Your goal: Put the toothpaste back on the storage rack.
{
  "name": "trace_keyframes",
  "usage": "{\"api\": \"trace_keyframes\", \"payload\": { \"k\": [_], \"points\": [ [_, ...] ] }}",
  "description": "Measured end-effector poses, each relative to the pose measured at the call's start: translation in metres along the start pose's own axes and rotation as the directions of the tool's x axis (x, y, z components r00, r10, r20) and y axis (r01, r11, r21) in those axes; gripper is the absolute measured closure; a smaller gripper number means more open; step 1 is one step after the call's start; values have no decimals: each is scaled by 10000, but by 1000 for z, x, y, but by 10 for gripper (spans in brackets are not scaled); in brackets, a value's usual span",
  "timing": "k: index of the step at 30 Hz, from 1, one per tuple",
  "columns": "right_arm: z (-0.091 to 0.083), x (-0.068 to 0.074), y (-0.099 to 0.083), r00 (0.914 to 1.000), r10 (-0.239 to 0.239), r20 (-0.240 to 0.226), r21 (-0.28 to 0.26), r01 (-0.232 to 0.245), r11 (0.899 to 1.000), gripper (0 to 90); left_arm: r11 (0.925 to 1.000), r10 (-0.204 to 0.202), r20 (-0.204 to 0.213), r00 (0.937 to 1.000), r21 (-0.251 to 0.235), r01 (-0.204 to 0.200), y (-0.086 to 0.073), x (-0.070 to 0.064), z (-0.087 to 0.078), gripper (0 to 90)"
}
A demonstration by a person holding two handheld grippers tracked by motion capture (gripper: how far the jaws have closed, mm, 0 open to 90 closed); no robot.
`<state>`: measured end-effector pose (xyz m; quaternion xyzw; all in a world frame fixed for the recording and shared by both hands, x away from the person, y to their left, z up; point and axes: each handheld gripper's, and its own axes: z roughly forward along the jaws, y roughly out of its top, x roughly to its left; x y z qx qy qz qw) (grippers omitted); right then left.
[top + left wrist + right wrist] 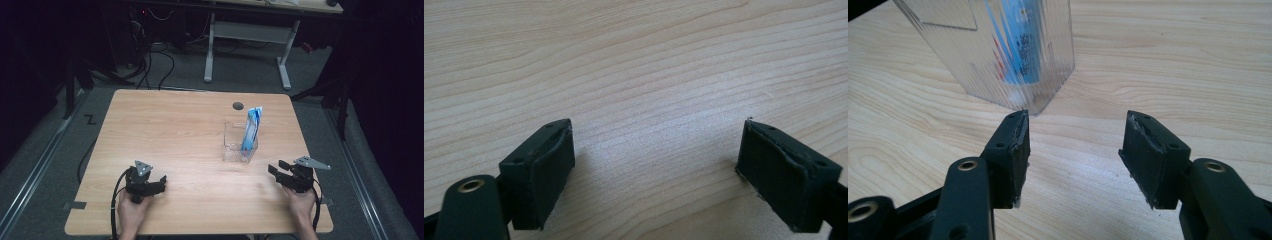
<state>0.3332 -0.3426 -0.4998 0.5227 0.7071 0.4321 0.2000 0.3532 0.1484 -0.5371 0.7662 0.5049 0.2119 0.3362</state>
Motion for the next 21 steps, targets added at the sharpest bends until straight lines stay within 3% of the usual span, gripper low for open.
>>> {"api": "trace_keyframes", "payload": {
  "k": [9, 14, 19, 21],
  "points": [
    [8, 3, -5, 9981, -395, 483, 324, 379, 9988, 444, 10000, -2, 0, 10000, -2, 2, 0, 0, 0, 155],
    [13, 4, -6, 9934, -795, 825, 649, 743, 9951, 443, 10000, -2, 0, 10000, -5, 2, 0, 0, 0, 155],
    [17, 6, -8, 9907, -908, 1017, 890, 818, 9927, 443, 10000, -2, 0, 10000, -3, 2, 0, 0, 0, 155],
    [20, 6, -9, 9859, -1199, 1171, 1016, 1082, 9889, 443, 10000, -1, -1, 10000, -2, 1, 0, 0, 0, 155]
  ]
}}
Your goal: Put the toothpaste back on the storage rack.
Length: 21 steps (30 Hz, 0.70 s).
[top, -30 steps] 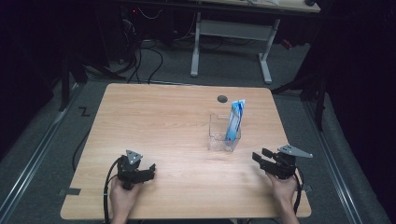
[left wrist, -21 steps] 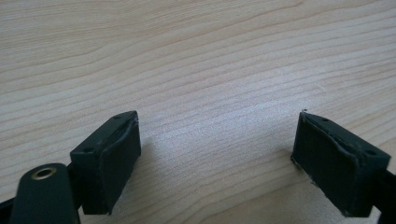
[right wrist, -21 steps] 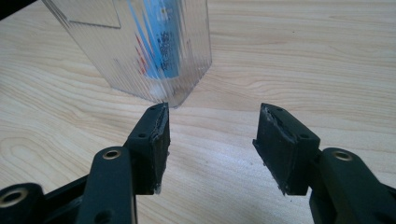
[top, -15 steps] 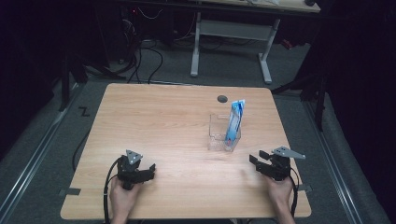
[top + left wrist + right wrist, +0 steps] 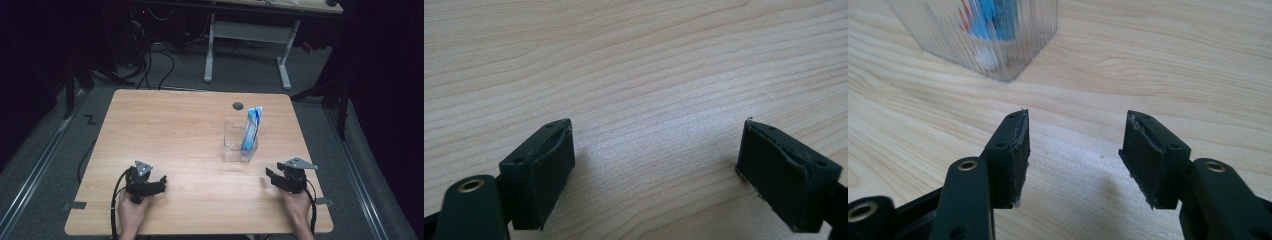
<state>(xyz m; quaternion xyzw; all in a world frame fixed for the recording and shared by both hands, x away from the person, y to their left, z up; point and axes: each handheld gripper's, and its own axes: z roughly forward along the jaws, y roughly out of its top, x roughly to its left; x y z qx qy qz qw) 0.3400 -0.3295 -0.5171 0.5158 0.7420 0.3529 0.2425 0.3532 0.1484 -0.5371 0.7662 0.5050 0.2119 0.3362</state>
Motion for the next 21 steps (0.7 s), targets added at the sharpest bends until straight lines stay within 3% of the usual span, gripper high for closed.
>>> {"api": "trace_keyframes", "payload": {
  "k": [4, 9, 21],
  "points": [
    [6, 3, -1, 9983, -435, 399, 382, 420, 9984, 441, 10000, -1, -1, 10000, 0, 1, 0, 0, 0, 155],
    [12, 4, -5, 9968, -625, 498, 640, 592, 9962, 437, 10000, -6, -1, 10000, -4, 6, 0, 0, 0, 155],
    [14, -2, -5, 9996, -87, 261, 687, 68, 9976, 385, 10000, -18, -17, 10000, -3, 18, 0, 0, 0, 155]
  ]
}}
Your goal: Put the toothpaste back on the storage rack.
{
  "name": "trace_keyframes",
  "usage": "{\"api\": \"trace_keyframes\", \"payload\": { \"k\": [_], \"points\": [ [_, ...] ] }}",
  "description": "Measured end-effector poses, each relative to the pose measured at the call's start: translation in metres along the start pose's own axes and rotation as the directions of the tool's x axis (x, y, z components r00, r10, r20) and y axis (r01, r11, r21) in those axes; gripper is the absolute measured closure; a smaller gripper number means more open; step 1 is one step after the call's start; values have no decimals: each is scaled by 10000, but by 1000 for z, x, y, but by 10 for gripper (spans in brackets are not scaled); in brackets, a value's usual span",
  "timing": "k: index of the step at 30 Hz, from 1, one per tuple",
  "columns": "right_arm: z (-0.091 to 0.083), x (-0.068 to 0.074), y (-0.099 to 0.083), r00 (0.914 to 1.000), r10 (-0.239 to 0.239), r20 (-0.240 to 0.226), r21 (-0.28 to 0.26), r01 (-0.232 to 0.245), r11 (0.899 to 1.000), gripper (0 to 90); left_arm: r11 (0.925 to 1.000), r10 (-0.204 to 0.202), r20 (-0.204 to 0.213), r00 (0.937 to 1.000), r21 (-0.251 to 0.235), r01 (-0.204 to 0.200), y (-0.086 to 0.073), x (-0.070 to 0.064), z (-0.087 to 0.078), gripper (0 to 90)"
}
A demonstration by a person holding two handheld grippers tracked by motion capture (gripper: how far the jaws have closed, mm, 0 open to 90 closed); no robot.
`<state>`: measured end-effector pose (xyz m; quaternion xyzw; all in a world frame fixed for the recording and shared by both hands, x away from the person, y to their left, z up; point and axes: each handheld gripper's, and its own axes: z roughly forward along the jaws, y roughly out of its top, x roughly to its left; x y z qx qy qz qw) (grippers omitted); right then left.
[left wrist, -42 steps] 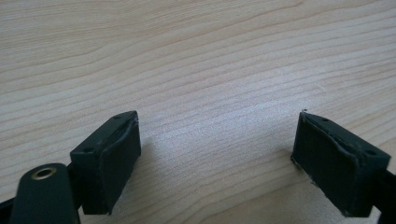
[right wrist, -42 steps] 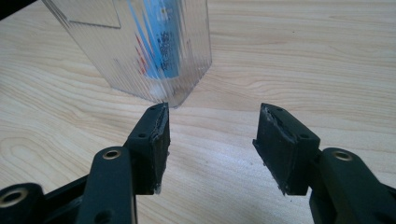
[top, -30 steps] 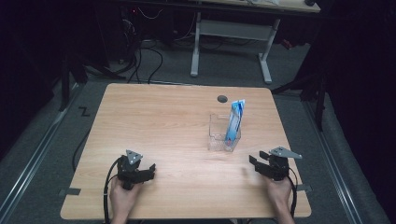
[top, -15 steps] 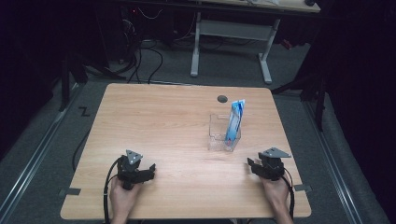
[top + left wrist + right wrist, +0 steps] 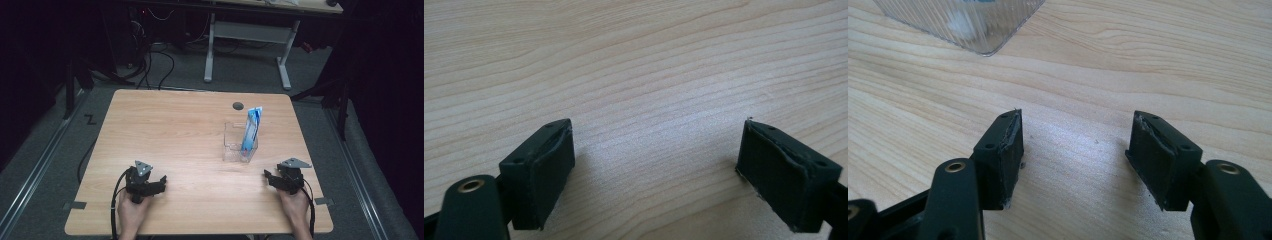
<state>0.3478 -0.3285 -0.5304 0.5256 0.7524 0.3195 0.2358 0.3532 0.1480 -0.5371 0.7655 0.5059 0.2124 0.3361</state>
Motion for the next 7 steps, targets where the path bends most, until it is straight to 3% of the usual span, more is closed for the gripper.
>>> {"api": "trace_keyframes", "payload": {
  "k": [7],
  "points": [
    [0, 0, 0, 10000, 0, -22, 4, 0, 10000, 381, 10000, 4, 1, 10000, 2, -4, 0, 0, 0, 155]
  ]
}}
